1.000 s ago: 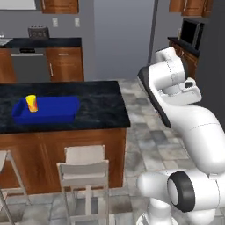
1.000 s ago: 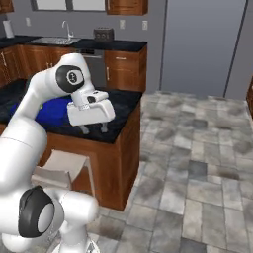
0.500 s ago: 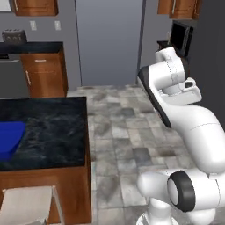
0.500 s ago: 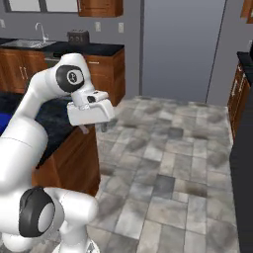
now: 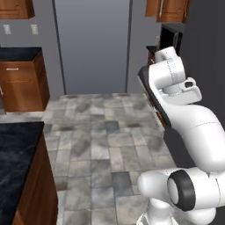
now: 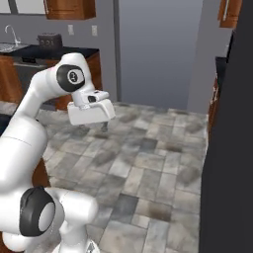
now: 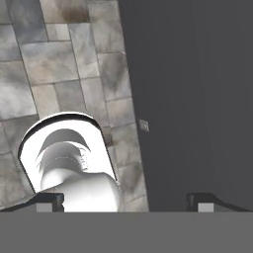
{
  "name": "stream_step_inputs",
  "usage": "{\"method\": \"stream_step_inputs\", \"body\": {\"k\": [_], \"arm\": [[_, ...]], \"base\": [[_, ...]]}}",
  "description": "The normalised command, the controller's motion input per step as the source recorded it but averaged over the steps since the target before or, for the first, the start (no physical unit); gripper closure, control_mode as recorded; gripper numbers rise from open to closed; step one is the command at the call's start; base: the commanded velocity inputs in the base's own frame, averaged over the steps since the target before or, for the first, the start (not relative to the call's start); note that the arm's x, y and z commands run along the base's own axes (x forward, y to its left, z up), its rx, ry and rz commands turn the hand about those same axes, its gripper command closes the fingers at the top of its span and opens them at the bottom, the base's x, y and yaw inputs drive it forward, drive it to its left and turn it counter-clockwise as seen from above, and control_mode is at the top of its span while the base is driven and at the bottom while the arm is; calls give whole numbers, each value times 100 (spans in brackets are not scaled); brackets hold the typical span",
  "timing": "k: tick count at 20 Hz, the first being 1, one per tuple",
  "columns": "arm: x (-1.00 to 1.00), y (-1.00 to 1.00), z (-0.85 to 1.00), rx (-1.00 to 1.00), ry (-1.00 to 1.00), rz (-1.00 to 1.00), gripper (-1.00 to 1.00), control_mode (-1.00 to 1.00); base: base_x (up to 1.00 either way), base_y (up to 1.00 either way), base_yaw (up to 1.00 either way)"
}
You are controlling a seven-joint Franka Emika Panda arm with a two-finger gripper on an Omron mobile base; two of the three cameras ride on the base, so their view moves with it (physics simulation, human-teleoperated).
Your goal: There is a tray on the dining counter. Grab the cup, mug, and pitcher and place them on the tray. The pitcher may be placed next to the tray if it cannot fit the tray.
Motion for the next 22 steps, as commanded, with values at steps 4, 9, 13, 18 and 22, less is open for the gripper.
{"method": "stream_step_inputs", "body": {"k": [4,9,13,18,22], "arm": [[0,0,0,0,0,0,-100,100],[0,0,0,0,0,0,-100,100],[0,0,0,0,0,0,-100,100],[0,0,0,0,0,0,-100,100],[0,0,0,0,0,0,-100,100]], "base": [[100,-67,2],[100,-30,0],[100,-13,0],[100,-2,0],[100,0,0]]}}
